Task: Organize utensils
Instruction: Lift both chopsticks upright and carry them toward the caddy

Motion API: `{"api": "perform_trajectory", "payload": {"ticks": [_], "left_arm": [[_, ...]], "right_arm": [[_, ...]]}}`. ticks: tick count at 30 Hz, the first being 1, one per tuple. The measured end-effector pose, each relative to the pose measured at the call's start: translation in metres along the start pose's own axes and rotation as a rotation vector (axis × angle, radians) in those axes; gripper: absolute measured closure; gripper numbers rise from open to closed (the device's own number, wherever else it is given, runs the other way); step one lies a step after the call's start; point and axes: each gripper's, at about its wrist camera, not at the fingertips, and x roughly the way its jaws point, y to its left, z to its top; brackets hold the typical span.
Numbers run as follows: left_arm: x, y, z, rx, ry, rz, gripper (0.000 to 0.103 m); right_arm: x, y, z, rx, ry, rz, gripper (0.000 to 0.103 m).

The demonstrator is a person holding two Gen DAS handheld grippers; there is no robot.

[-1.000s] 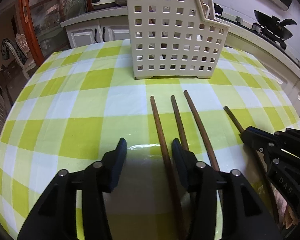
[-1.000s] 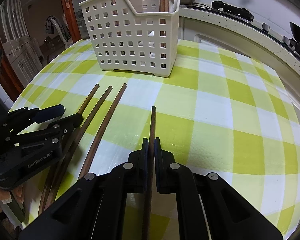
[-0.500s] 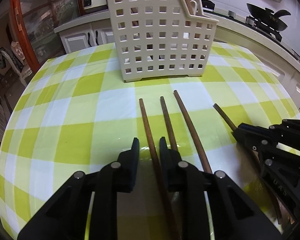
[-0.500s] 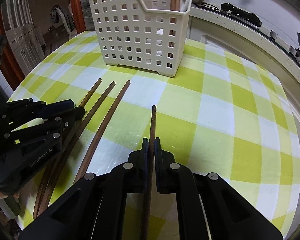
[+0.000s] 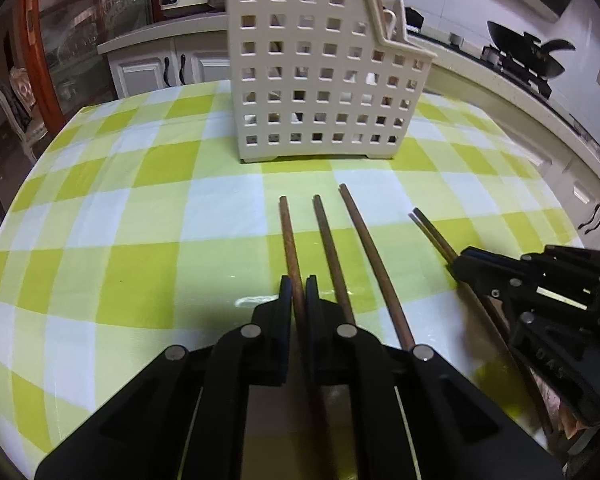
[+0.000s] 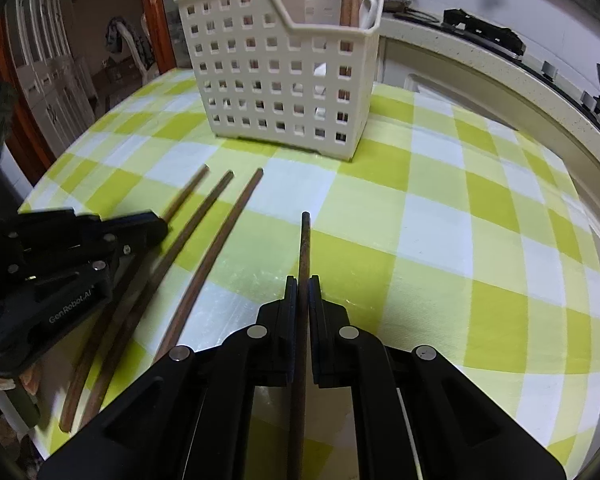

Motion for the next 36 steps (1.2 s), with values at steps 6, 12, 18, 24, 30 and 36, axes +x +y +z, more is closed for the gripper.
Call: {"api": "perform_trajectory", "payload": {"ticks": [6, 12, 18, 24, 30, 36], "left_arm": [[-0.013, 0.007, 0.004, -0.009, -0.031, 0.002, 0.096], [-0.025, 0.002, 0.002, -0.001, -0.049, 0.000, 0.096], [-0.046, -0.002, 0.001, 0.013, -0.098, 0.002, 0.096], [-0.064, -0.002, -0.004, 0.011, -0.137, -0.012, 0.096], [-0.082, -0.002, -0.005, 0.013, -0.183, -0.012, 0.096], [-0.101, -0.004, -0.008, 0.017, -0.229, -0.011, 0.096]], "right_arm": [[-0.008, -0.004, 0.002, 0.026, -0.024, 0.012, 0.097], [-0.016, -0.003, 0.002, 0.045, -0.057, 0.018, 0.097], [-0.035, -0.003, 0.005, 0.064, -0.113, 0.020, 0.097], [-0.052, 0.001, 0.005, 0.084, -0.173, 0.022, 0.097], [-0.069, 0.001, 0.005, 0.104, -0.233, 0.030, 0.097], [-0.085, 0.003, 0.002, 0.110, -0.282, 0.039, 0.097]]}}
